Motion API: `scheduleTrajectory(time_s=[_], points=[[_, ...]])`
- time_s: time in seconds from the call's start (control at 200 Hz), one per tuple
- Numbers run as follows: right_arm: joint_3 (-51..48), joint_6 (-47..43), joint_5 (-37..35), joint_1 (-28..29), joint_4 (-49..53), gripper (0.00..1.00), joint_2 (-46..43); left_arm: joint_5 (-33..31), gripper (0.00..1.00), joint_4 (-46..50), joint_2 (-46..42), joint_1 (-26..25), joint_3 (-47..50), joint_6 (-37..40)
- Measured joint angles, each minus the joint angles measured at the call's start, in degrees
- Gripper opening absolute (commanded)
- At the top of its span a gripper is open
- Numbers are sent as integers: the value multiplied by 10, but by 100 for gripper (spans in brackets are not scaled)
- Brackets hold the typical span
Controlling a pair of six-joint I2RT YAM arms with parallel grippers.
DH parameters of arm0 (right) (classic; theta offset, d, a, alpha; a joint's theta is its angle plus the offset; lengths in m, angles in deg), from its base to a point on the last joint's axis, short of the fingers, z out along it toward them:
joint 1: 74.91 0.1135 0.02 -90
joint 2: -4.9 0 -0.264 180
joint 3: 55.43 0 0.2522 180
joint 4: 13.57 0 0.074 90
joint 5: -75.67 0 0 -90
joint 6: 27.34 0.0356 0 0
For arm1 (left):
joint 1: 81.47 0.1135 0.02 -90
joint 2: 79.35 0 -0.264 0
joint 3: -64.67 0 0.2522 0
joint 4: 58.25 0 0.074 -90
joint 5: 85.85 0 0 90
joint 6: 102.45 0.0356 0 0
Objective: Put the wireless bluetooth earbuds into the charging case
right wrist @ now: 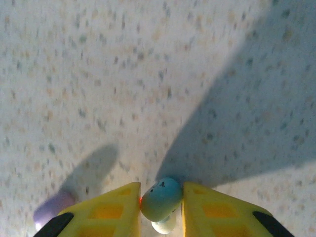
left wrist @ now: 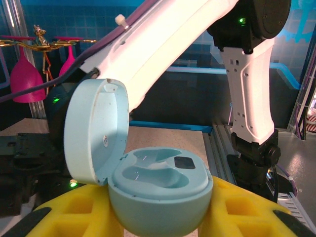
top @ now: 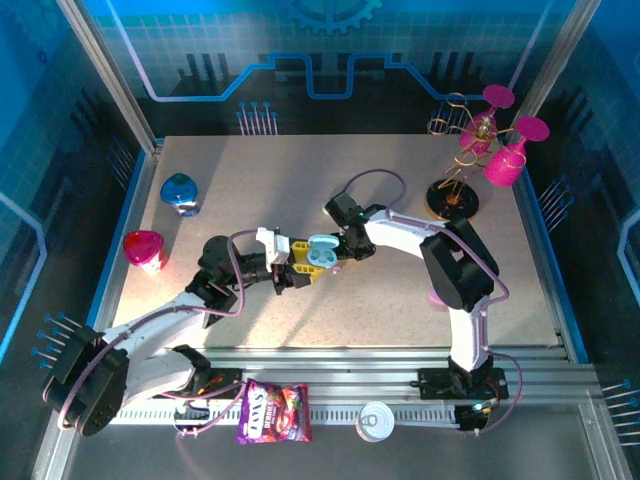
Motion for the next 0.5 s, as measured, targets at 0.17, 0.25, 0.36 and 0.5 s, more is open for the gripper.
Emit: scheduleTrajectory(time_s=[0.17, 0.25, 0.36, 0.5], points=[[-59, -41, 36, -13, 7, 26, -54, 0, 33, 2, -1, 0, 0, 0], [-73, -64, 39, -17, 23, 26, -70, 0, 33, 2, -1, 0, 0, 0], [-84, -96, 42, -17, 48, 28, -81, 0, 33, 2, -1, 0, 0, 0], [-84, -129, 41, -17, 85, 29, -81, 0, 33, 1, 0, 0, 0, -1]])
